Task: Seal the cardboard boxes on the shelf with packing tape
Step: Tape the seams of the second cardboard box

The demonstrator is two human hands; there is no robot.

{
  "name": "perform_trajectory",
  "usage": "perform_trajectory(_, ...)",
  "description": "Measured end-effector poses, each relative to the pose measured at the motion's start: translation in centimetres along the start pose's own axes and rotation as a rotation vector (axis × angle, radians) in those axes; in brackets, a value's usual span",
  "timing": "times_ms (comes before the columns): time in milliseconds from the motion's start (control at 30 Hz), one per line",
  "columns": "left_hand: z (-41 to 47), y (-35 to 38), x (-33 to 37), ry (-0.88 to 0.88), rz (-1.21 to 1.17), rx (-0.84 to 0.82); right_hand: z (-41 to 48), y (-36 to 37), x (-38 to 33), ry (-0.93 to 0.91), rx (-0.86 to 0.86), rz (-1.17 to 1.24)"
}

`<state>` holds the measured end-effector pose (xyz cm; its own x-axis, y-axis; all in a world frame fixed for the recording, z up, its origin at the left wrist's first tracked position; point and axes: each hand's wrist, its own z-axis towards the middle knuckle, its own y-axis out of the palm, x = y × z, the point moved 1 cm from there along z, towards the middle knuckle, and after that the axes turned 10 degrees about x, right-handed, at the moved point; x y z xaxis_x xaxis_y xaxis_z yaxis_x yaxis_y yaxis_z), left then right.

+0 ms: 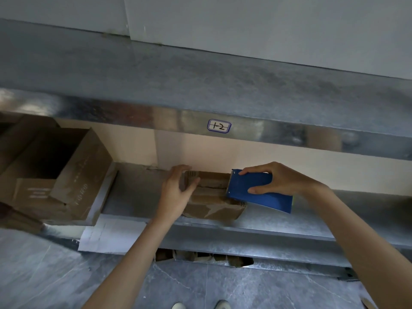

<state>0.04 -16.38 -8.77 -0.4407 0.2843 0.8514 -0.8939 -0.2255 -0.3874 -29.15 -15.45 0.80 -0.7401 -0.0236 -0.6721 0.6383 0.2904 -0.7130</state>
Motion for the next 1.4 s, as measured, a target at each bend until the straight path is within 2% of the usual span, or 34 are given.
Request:
perform_trajectory(100,-0.1,1.3,0.5,0.042,0.142,-0.262,0.1,-0.2,0.0,-0.03,-0.028,-0.011)
perform_trajectory(167,-0.4,2.0,0.1,0.078,0.241,-0.32,0.2,-0.5,0.0,-0.039,-0.055,-0.009)
perform_trajectory(300,-0.7,2.6,-0.7,0.148,0.303,-0.292,0.3,-0.9,0.1,-0.066,-0.126,-0.014)
perform_trajectory(567,-0.7,3.0,-1.1,0.13,0.25,-0.226,0.4,-1.7,0.9,-0.115,-0.166,0.021)
perform_trajectory(1400,-0.8,2.7,-0.3,0.095,0.293,-0.236,0.4,-4.9,6.3,-0.158,-0.275,0.122)
